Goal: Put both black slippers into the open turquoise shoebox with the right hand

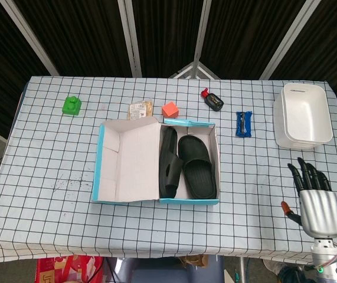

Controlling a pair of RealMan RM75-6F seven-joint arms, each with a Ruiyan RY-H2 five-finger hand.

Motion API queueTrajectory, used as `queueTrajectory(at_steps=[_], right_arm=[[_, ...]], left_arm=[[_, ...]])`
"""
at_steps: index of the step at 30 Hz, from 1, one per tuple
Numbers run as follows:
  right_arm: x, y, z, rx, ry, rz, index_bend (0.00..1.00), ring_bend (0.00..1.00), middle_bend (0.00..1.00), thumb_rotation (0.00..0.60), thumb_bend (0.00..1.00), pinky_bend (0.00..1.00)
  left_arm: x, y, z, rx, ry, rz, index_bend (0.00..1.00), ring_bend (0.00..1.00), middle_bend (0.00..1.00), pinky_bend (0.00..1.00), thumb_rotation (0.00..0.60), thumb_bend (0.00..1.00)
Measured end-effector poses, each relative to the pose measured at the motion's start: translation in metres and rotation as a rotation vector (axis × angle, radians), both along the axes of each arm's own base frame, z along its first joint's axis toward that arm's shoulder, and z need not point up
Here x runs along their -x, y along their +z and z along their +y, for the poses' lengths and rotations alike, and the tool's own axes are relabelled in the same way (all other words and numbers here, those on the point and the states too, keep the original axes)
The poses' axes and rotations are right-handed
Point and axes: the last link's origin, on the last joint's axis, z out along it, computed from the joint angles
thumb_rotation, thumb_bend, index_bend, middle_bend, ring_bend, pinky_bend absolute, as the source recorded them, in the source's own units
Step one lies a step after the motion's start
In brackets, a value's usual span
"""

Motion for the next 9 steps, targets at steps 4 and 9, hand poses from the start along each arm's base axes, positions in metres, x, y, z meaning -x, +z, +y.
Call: queueTrajectory(at_steps=[4,9], right_arm=[[0.020,0.005,0.012,0.008,-0.036,0.049,0.12,0.08,0.04,0.600,0.23,0.16],[0.036,0.008,0.018,0.003,-0.070,0.056,0.12,0.08,0.04,0.600,0.23,0.16]], left_arm=[[0.000,0.000,-0.001,-0.004,0.000,0.003,0.05,0.00,0.00,0.02,0.600,0.37],[-0.001,-0.001,-0.001,-0.004,-0.006,0.008,0.05,0.00,0.00,0.02,0.600,0.37]])
